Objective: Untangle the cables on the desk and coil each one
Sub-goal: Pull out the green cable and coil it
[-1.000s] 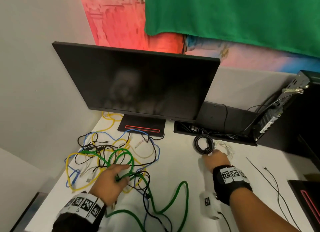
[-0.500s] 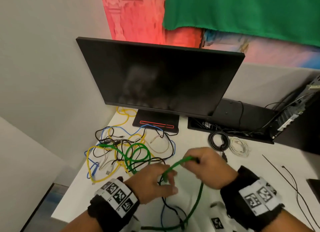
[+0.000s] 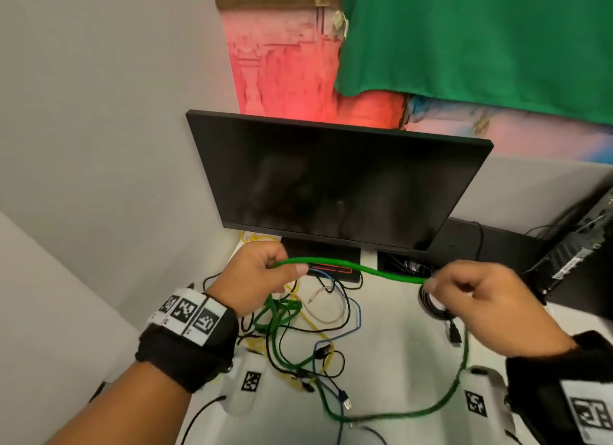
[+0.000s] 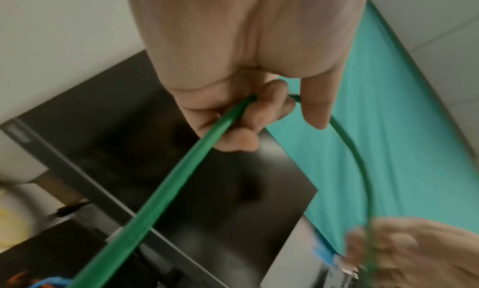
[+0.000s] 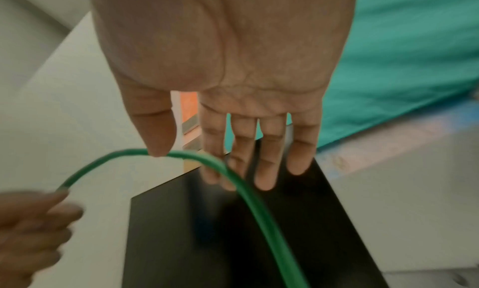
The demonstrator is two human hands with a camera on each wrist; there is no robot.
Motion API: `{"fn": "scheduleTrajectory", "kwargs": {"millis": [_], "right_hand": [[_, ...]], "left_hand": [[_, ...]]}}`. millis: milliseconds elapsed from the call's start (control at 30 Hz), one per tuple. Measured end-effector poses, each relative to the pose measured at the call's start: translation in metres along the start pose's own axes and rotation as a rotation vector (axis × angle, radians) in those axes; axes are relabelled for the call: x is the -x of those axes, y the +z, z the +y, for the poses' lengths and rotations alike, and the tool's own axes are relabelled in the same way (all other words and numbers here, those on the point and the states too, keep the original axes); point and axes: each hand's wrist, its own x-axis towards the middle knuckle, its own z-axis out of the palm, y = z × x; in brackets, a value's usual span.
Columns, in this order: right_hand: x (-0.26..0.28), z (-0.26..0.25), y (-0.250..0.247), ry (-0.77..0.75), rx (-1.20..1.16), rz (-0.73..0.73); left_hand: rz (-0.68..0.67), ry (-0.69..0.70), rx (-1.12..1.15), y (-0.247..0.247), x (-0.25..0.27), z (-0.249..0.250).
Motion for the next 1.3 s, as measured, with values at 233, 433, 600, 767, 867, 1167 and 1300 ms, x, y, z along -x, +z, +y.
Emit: {"fn": "scheduleTrajectory", "kwargs": {"millis": [233,433,600,767,867,1167,1300], "right_hand": [[-0.015,-0.078,0.063,-0.257,0.189,-0.179],[-0.045,-0.077,-0.012,-0.231,-0.502,0.494],[-0.041,-0.041,-0.015,-0.14,-0.454,0.28],[-0.027,-0.042,0.037,-0.058,-0.418,0.017],[-0.029,-0.052,0.039,-0.107,-0.473,0.035],[-0.036,-0.015,0.007,-0.078,-0.408,0.196],[-0.04,-0.001,0.002,-0.05,-0.502,0.53]], "left_hand": [[-0.207,0.118,-0.117,0.024,-0.006,0.021],[-0.184,-0.071,-0.136,0.013,0.014,-0.041],[-0.029,-0.089,0.009,-0.012,0.014,-0.052],[-0.151,0.034,0.039,0.007,0.008,-0.023],[-0.236,0.085,-0.218,0.03,0.007,-0.016],[-0.041,-0.124,0.523,0.003,0.003,0.001],[-0.351,-0.104,0.297,-0.02,0.008,0.003]]}}
